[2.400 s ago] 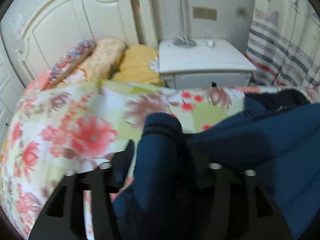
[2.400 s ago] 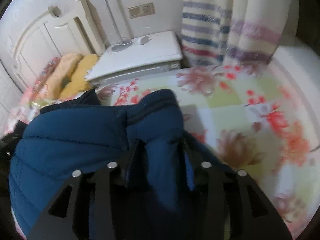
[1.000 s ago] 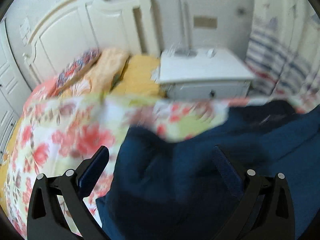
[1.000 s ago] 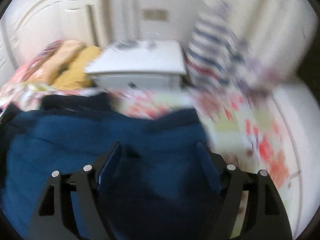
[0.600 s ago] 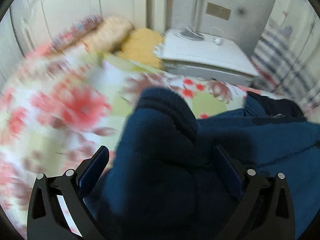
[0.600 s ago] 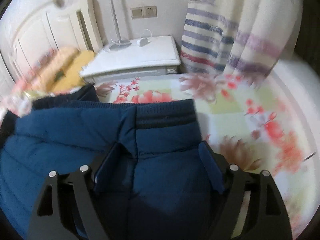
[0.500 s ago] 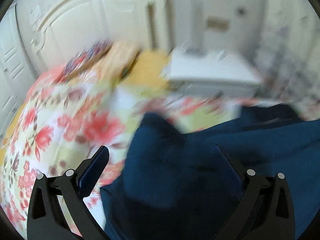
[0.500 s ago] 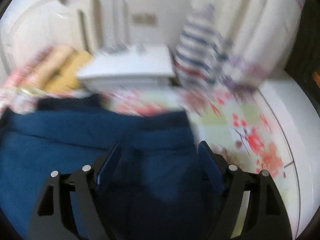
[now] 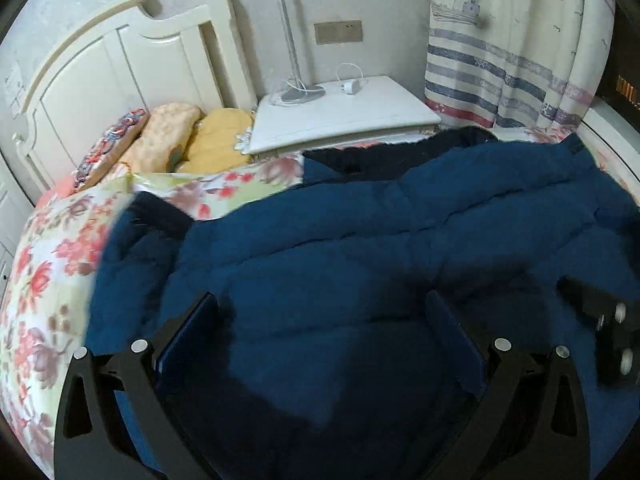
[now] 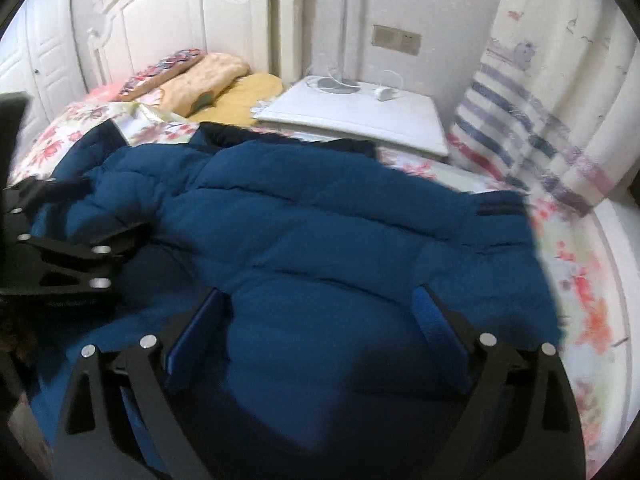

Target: Fold large clothes

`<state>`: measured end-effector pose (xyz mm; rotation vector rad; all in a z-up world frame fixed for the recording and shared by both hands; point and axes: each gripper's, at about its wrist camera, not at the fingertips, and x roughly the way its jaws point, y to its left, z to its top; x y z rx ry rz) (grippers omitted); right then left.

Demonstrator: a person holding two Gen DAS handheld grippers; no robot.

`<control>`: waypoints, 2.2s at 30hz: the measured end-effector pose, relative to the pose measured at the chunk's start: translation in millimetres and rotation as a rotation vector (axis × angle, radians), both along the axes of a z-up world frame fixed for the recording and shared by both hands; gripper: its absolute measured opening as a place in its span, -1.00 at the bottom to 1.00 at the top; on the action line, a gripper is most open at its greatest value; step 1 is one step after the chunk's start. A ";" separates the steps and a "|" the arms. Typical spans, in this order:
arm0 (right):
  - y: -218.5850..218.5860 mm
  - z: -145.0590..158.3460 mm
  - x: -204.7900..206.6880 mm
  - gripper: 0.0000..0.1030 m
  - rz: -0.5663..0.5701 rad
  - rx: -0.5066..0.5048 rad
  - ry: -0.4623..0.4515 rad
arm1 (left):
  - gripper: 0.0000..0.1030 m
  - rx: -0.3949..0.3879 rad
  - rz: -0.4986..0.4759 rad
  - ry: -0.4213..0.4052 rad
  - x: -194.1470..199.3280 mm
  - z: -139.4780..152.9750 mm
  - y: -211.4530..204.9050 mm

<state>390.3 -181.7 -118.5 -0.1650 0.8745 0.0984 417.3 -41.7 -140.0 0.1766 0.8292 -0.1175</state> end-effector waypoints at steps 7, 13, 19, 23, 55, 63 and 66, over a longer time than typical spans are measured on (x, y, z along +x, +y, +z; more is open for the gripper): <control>-100.3 -10.6 -8.8 0.94 -0.211 0.233 -0.003 | 0.91 0.001 0.137 -0.027 -2.3 -1.8 81.2; -94.4 -18.1 -11.5 0.95 -0.212 0.194 -0.037 | 0.91 -0.063 0.167 -0.001 2.5 -10.3 91.4; -106.3 -21.3 -12.6 0.95 -0.207 0.273 -0.041 | 0.91 -0.063 0.168 -0.012 1.9 -11.3 90.0; -104.1 -19.2 -9.3 0.95 -0.223 0.247 -0.021 | 0.91 -0.047 0.168 -0.016 -0.4 -11.4 88.8; -42.1 -24.7 84.5 0.95 -0.057 0.109 0.086 | 0.91 -0.118 0.030 0.123 70.8 -19.3 25.9; -70.4 25.6 -31.1 0.91 -0.103 0.104 -0.090 | 0.91 -0.137 0.108 -0.061 -28.9 29.8 78.7; -37.1 18.2 -81.8 0.91 0.011 0.110 -0.110 | 0.91 -0.179 0.028 -0.069 -67.8 25.2 54.6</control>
